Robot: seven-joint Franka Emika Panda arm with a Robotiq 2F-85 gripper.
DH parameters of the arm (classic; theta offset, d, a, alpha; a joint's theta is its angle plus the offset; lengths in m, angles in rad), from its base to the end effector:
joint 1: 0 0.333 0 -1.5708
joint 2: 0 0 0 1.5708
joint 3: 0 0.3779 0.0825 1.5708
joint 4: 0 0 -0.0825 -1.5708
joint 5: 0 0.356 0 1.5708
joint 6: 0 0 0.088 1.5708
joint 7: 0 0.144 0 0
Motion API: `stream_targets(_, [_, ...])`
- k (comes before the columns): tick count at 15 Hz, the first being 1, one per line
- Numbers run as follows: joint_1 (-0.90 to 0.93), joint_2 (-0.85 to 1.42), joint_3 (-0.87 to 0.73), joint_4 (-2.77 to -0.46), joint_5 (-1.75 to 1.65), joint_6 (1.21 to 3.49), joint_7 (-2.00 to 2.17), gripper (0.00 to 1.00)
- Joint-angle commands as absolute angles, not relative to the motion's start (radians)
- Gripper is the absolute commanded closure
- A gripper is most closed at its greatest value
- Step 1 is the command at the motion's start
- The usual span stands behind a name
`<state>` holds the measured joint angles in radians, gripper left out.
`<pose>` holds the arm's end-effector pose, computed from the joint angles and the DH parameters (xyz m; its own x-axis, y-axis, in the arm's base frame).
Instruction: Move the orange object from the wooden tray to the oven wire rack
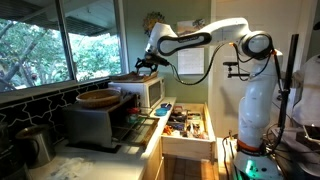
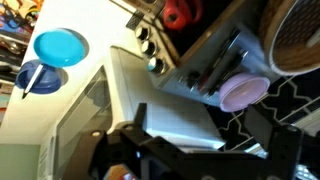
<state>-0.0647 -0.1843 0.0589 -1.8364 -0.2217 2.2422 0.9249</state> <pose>0.5268 -0.0123 0.7036 0.5091 -0.6947 0.5081 -0.6566 -0.6952 -0.2926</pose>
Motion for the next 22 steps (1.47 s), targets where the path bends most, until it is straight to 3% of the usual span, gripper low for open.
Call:
stream_targets(1, [-0.087,-0.193,0.042,-1.837,-0.247,2.241,0.938,0.00])
stream_targets(8, [-0.174,-0.053,-0.019,-1.756,-0.354,2.246,1.137,0.00])
stream_targets(16, [-0.196,0.277,-0.115,-1.335,-0.369,2.242,1.420,0.00])
stream_targets(19, [-0.147,0.295,-0.171,-1.247,-0.366,2.101,1.378,0.00])
stream_targets(20, [-0.181,0.267,-0.130,-1.323,-0.345,2.185,1.377,0.00])
stream_targets(22, [-0.164,0.278,-0.151,-1.277,-0.347,2.133,1.375,0.00])
